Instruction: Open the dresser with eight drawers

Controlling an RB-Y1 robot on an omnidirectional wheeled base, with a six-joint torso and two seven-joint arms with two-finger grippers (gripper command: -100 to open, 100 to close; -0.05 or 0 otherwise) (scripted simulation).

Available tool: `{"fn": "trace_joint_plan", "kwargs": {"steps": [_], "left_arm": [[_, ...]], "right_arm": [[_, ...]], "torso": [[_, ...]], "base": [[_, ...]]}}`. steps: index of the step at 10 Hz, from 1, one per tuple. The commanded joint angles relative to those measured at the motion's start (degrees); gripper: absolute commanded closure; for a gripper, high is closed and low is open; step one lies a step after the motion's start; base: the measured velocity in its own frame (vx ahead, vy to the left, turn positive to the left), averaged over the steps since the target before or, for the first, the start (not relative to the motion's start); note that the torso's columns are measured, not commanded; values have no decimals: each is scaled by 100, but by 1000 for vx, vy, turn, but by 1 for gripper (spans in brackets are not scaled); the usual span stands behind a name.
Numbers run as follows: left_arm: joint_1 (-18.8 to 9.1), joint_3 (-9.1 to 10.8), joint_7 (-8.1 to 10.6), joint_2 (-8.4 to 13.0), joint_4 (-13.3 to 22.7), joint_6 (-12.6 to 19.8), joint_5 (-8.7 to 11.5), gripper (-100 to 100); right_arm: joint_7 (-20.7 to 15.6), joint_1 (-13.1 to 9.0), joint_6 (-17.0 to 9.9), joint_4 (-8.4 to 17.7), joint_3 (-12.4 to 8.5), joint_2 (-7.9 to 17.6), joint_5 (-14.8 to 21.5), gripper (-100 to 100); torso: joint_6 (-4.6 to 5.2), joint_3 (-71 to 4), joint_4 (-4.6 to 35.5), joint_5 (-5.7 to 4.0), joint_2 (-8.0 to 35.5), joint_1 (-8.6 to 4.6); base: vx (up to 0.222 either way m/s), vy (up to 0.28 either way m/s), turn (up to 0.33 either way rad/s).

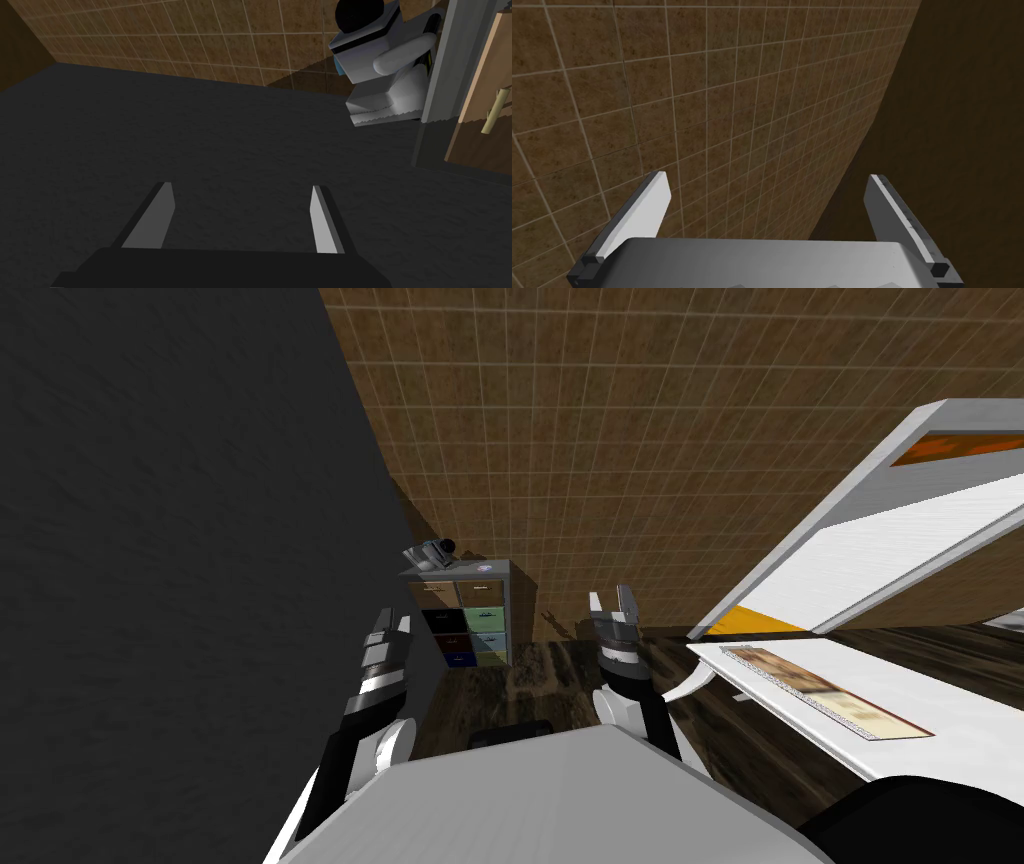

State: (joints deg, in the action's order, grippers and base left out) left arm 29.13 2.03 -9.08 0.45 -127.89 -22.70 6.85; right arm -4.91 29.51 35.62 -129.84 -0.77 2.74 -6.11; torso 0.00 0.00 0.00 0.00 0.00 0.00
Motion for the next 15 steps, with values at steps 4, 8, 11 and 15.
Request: {"fn": "trace_joint_plan", "kwargs": {"steps": [4, 8, 11, 15], "left_arm": [[0, 0, 0, 0, -1, 0, 0, 0], [0, 0, 0, 0, -2, -1, 0, 0], [-36, -5, 8, 292, 109, -20, -7, -100], [-189, -28, 41, 693, 589, -111, -37, -100]], "right_arm": [[0, 0, 0, -1, 0, 0, 0, 0], [0, 0, 1, -2, 0, 0, 0, 0], [0, 0, 0, 0, 0, 0, 0, 0], [0, 1, 0, 1, 0, -1, 0, 0]], "torso": [[0, -2850, 1424, 0, 1422, 0], [0, -6227, 3114, 0, 3116, 0], [0, -8315, 4148, 0, 4152, 0], [0, -8462, 4225, -2, 4219, -7]], "base": [[0, 0, 0], [0, 0, 0], [14, -6, -5], [61, -31, -19]]}}
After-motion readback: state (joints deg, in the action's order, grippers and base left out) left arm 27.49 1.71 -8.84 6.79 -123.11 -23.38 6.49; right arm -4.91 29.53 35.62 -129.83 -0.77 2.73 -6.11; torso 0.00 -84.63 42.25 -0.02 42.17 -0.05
